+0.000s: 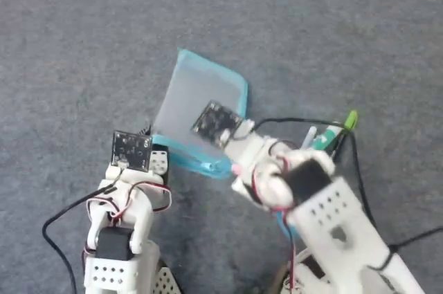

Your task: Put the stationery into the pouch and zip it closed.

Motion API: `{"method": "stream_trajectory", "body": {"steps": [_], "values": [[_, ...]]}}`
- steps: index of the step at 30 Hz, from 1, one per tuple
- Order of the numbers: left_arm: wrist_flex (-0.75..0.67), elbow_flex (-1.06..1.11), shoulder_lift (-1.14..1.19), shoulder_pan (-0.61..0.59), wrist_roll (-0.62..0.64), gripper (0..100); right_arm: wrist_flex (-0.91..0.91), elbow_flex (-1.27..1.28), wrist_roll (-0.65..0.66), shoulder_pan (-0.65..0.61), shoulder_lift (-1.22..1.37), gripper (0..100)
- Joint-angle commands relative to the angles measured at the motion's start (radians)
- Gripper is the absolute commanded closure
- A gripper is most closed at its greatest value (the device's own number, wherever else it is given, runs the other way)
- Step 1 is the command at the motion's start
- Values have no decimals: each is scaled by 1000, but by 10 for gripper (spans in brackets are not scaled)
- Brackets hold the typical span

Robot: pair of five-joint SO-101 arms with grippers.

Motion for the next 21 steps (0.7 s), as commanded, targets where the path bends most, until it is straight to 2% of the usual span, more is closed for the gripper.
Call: {"method": "stream_trajectory", "body": {"steps": [1,6,13,21], "values": [[-68,-1,11,-23,12,989,-45,-14,-14,93,51,993],[-77,8,11,-25,18,989,-51,-40,-14,153,96,993],[-80,1,11,-124,64,989,-51,-44,-12,191,142,993],[-81,1,11,-120,64,988,-68,-44,-6,225,168,993]]}}
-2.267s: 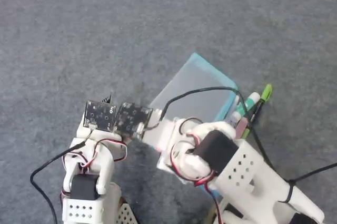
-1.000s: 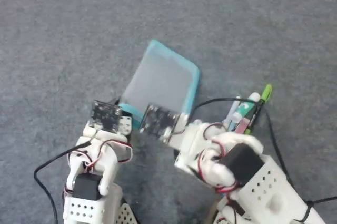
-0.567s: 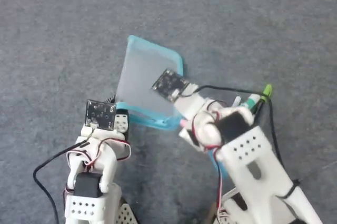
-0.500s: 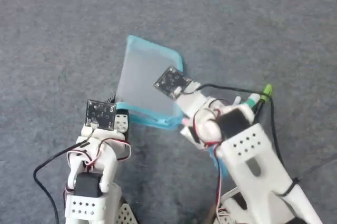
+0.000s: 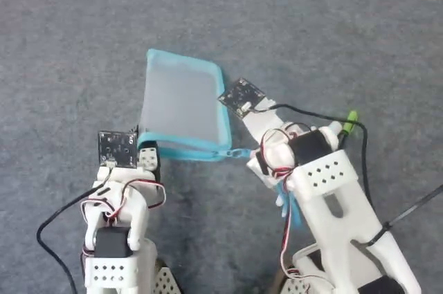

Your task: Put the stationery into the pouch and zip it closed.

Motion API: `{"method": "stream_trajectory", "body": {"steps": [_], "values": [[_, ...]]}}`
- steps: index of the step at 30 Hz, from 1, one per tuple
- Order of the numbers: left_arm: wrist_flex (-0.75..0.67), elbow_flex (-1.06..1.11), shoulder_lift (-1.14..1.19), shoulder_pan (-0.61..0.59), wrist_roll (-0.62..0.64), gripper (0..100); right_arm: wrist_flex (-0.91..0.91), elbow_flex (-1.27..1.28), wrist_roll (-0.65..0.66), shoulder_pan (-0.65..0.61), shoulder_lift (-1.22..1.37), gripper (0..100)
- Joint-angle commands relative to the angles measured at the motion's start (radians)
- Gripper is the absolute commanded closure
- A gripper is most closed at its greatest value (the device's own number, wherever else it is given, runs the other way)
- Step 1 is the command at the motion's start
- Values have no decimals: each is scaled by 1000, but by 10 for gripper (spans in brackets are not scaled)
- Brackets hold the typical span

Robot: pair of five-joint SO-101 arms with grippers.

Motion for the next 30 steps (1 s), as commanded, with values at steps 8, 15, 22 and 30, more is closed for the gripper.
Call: {"method": "stream_trajectory", "body": {"steps": [8,15,22,30], "values": [[-69,-18,3,-23,6,988,58,-51,3,-10,-47,991],[-78,-18,3,-23,6,988,236,-89,46,-79,-193,783],[-87,-15,5,-23,6,988,243,-98,-28,-54,-222,709],[-86,-15,5,-23,6,988,197,-94,-77,338,-22,709]]}}
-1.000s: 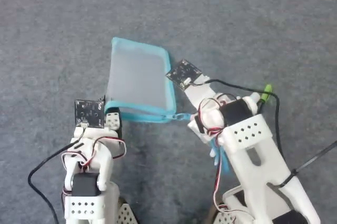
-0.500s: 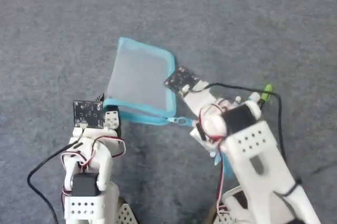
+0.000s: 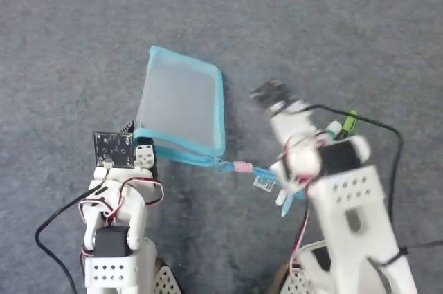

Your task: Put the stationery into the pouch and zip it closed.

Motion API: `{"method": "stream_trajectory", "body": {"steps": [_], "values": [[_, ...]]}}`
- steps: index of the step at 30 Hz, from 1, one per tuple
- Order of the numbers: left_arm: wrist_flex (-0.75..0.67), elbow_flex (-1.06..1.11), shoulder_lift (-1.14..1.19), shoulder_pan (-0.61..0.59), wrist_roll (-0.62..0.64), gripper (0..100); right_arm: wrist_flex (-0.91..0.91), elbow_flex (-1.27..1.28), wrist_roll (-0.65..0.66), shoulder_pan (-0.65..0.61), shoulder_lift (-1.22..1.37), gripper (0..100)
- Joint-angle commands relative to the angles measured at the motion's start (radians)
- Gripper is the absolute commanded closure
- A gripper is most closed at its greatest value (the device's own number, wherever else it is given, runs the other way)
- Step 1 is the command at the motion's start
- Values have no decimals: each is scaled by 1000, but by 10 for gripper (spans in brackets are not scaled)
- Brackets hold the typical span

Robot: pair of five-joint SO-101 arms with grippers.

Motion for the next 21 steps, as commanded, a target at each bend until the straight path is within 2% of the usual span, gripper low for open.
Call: {"method": "stream_trajectory", "body": {"steps": [1,3,9,21], "values": [[-40,-15,6,-9,12,988,-47,-58,-17,162,122,709],[-40,-15,6,-9,12,988,-77,-58,-21,213,203,709],[-41,1,2,-9,11,988,-174,-57,-158,334,380,709],[-41,-1,2,-9,11,988,-440,14,-265,335,529,710]]}}
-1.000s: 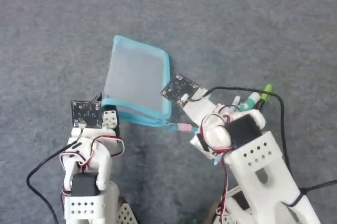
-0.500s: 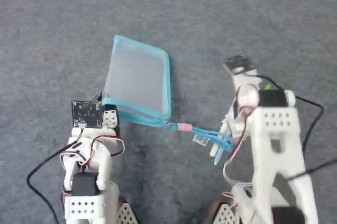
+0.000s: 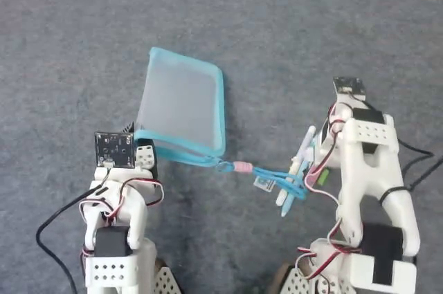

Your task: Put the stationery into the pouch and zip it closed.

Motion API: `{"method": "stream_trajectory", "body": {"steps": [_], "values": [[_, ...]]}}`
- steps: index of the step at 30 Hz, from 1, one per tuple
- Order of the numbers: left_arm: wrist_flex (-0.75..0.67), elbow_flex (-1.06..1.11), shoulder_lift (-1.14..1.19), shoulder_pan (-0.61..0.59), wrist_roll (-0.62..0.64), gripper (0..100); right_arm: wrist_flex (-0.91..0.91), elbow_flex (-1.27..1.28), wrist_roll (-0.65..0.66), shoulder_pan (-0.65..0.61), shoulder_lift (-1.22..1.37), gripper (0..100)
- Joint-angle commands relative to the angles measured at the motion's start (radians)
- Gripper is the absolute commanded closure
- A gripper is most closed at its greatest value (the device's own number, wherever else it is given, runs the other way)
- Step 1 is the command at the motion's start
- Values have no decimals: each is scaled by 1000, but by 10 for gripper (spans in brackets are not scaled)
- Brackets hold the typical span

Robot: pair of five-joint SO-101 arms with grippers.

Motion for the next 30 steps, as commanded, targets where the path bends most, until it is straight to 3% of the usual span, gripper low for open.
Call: {"method": "stream_trajectory", "body": {"steps": [1,14,21,30], "values": [[-41,-19,2,-6,11,988,-59,-14,-43,-4,12,710],[-41,-19,2,-6,11,988,-93,-11,-114,5,107,710],[-44,-19,2,-6,11,988,-99,-12,-104,125,113,710],[-40,-19,2,-6,11,988,-143,-9,-104,68,116,709]]}}
